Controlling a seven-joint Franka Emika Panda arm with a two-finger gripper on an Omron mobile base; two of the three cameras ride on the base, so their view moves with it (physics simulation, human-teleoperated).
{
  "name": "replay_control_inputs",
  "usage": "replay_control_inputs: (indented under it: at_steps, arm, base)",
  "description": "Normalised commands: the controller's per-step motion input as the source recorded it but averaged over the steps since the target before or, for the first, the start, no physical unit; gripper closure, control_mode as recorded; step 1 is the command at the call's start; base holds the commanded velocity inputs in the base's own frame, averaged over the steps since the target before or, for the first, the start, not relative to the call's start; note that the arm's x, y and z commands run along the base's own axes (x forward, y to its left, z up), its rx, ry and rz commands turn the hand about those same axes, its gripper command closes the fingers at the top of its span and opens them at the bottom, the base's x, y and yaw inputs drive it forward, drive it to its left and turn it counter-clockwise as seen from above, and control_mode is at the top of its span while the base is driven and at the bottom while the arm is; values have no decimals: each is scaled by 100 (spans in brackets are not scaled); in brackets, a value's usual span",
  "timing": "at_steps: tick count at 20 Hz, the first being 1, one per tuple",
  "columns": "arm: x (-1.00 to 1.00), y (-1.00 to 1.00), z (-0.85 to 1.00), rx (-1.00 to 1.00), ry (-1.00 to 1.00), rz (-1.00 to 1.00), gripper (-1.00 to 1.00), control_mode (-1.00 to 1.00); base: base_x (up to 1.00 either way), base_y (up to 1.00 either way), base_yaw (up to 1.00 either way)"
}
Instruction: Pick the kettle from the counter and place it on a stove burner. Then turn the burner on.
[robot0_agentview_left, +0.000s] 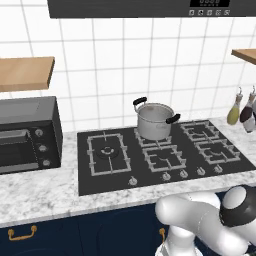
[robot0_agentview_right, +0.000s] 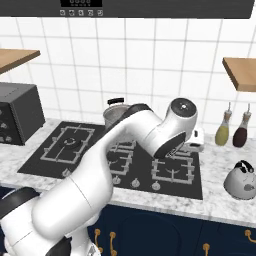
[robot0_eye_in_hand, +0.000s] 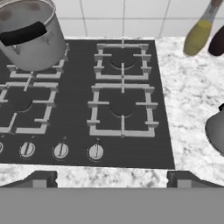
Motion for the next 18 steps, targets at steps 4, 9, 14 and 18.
replay_control_inputs:
  at_steps: [4,9,14,18]
  arm:
    - [-5,-65,-30,-8,0,0,-100,-100]
    - [-14,-56,-22,-2,1,-4,-100,-100]
    - [-5,-42,0,0,0,-4,-100,-100]
    - [0,-52,0,0,0,-3,-100,-100]
  base:
    - [0,0,0]
    - [0,0,0]
    - [0,0,0]
    - [0,0,0]
